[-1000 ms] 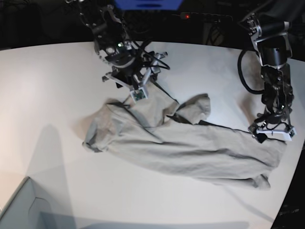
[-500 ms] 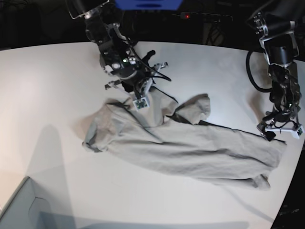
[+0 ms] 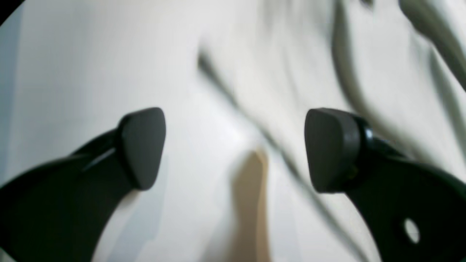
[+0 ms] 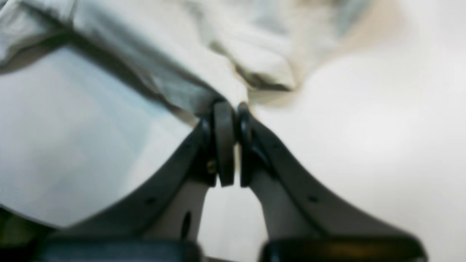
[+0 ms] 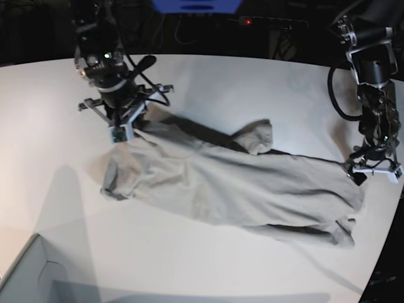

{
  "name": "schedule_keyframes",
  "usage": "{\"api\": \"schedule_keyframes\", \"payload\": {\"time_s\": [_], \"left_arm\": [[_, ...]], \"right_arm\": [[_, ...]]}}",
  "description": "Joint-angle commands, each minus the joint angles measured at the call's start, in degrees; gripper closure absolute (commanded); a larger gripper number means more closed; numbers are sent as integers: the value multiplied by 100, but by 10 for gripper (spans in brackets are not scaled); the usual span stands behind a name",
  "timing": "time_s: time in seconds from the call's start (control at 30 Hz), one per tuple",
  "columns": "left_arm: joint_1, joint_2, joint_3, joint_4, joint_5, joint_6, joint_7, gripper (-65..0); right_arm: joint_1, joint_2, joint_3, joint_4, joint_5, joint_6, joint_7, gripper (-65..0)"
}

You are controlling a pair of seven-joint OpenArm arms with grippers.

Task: Layout the t-shirt on the table in an organized manner, then fold the t-shirt properly
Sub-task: 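Grasp the shirt edge with the right gripper and pull it outward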

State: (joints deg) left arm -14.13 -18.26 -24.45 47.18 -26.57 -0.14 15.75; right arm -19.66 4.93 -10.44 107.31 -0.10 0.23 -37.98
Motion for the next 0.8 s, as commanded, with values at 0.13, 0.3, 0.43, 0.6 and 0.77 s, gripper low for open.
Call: {"api": "schedule_keyframes", "payload": {"time_s": [0.13, 0.3, 0.43, 0.6, 0.77], "left_arm": [[-139, -60, -30, 78, -29, -25, -137, -584], [-112, 125, -30, 16, -11, -25, -137, -583], [2, 248, -21, -19, -38, -25, -85, -581], [679, 389, -30, 561, -38, -25, -102, -581], [758, 389, -12, 588, -38, -25, -102, -581]], "right_arm": [[-500, 144, 283, 535, 41, 17, 145, 0], [-623, 180, 327, 526, 41, 17, 145, 0], [-649, 180, 292, 544, 41, 17, 145, 0], [-649, 171, 283, 544, 41, 17, 145, 0], [-649, 171, 283, 544, 41, 17, 145, 0]]}}
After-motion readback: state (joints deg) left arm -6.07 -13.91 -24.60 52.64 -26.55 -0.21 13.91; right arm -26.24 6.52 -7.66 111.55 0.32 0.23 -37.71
